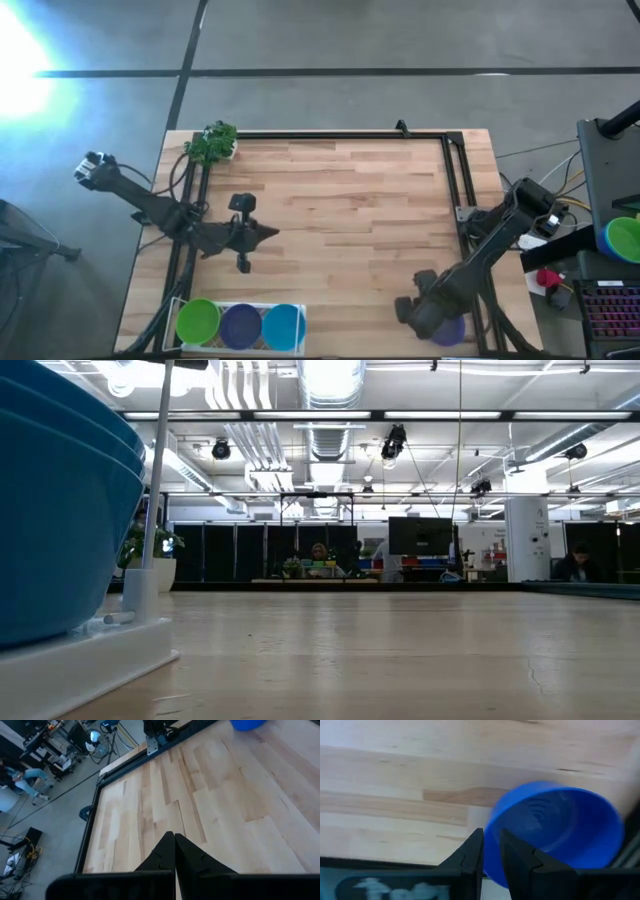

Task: Pick & Place Mini bowls
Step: Stack the purple bowl on the purple bowl on the shelf

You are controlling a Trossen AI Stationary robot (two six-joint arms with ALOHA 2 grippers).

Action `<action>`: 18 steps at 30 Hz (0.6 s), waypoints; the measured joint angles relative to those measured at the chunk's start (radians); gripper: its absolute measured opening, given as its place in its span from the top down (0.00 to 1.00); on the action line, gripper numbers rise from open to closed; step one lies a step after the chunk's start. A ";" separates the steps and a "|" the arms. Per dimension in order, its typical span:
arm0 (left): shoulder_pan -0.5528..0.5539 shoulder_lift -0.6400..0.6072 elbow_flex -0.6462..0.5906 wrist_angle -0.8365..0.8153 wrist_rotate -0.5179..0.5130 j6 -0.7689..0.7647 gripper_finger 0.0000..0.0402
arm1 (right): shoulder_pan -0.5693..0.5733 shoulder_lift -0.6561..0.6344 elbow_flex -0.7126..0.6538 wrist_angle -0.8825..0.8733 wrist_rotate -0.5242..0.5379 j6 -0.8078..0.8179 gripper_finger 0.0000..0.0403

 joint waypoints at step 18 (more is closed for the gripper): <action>0.000 -0.021 0.000 0.001 0.002 -0.006 1.00 | 0.003 0.102 0.129 -0.148 0.025 -0.010 0.85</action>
